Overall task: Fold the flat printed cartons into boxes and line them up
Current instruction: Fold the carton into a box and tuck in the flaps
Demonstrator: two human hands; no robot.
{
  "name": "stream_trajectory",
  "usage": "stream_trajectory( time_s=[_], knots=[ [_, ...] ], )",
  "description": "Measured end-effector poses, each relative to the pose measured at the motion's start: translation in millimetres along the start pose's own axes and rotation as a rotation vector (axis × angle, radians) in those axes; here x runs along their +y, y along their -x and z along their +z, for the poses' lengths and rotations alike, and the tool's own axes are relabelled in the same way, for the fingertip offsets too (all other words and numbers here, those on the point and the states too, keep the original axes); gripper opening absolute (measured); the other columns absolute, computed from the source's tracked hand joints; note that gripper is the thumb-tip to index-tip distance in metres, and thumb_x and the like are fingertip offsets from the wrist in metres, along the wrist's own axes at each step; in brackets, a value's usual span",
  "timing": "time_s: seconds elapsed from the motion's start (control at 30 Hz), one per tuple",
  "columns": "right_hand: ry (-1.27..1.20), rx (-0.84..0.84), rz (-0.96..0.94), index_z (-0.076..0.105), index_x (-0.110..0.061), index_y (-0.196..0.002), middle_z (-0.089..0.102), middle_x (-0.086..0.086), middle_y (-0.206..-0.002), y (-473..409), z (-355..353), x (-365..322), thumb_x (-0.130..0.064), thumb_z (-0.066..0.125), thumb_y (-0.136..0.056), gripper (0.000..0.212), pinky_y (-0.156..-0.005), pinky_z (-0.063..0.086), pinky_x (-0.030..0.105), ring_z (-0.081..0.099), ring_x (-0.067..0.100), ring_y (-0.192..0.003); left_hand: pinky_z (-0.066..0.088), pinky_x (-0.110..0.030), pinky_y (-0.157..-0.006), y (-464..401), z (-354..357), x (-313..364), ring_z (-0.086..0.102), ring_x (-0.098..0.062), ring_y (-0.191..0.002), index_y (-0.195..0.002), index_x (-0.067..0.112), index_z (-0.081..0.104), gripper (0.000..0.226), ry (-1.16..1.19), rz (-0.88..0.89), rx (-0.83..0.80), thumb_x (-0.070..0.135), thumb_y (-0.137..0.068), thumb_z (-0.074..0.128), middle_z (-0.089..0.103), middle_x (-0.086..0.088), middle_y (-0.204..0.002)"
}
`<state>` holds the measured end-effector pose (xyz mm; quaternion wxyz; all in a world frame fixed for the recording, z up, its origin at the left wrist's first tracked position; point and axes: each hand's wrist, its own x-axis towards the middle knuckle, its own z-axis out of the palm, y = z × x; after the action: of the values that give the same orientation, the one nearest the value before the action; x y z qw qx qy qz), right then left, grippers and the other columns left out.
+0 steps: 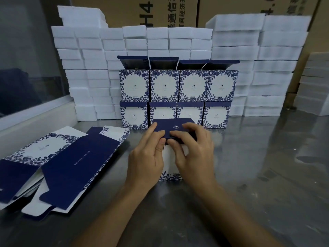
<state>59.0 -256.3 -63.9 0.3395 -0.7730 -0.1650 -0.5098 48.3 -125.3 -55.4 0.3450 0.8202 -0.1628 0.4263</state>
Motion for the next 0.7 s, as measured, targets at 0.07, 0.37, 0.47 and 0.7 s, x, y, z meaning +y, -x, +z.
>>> stream_trajectory(
  time_s=[0.07, 0.37, 0.47, 0.7],
  knots=[
    [-0.080, -0.006, 0.048, 0.076, -0.009, -0.107, 0.058, 0.014, -0.124, 0, -3, 7, -0.019, 0.069, -0.093, 0.018, -0.089, 0.052, 0.050, 0.057, 0.030, -0.112, 0.053, -0.036, -0.091, -1, 1, -2, 0.062, -0.027, -0.117, -0.116, 0.002, 0.067, 0.034, 0.004, 0.003, 0.012, 0.020, -0.097, 0.046, 0.058, -0.013, -0.137],
    [-0.198, 0.022, 0.182, 0.077, -0.006, -0.101, 0.061, 0.010, -0.119, -5, -10, 9, -0.012, 0.076, -0.087, 0.015, -0.086, 0.043, 0.004, 0.060, 0.004, -0.096, 0.046, -0.027, -0.094, -3, 3, -11, 0.059, -0.025, -0.120, -0.117, 0.002, 0.066, 0.036, 0.048, -0.006, 0.027, 0.021, -0.098, 0.043, 0.058, -0.011, -0.136],
    [-0.252, 0.005, 0.232, 0.075, -0.007, -0.106, 0.065, 0.008, -0.120, -4, -13, 17, -0.009, 0.072, -0.091, 0.016, -0.087, 0.042, 0.004, 0.053, -0.016, -0.102, 0.042, -0.020, -0.096, -4, 2, -14, 0.057, -0.023, -0.122, -0.118, 0.003, 0.066, 0.037, 0.066, -0.031, 0.032, 0.023, -0.099, 0.042, 0.057, -0.010, -0.137],
    [-0.416, 0.001, 0.327, 0.072, -0.025, -0.101, 0.068, 0.005, -0.117, -6, -11, 17, -0.008, 0.072, -0.091, 0.020, -0.079, 0.045, 0.007, 0.058, -0.010, -0.107, 0.035, -0.007, -0.095, -5, 7, -16, 0.050, -0.004, -0.123, -0.115, 0.011, 0.066, 0.031, 0.214, -0.117, 0.065, 0.026, -0.101, 0.043, 0.052, 0.008, -0.137]
  ],
)
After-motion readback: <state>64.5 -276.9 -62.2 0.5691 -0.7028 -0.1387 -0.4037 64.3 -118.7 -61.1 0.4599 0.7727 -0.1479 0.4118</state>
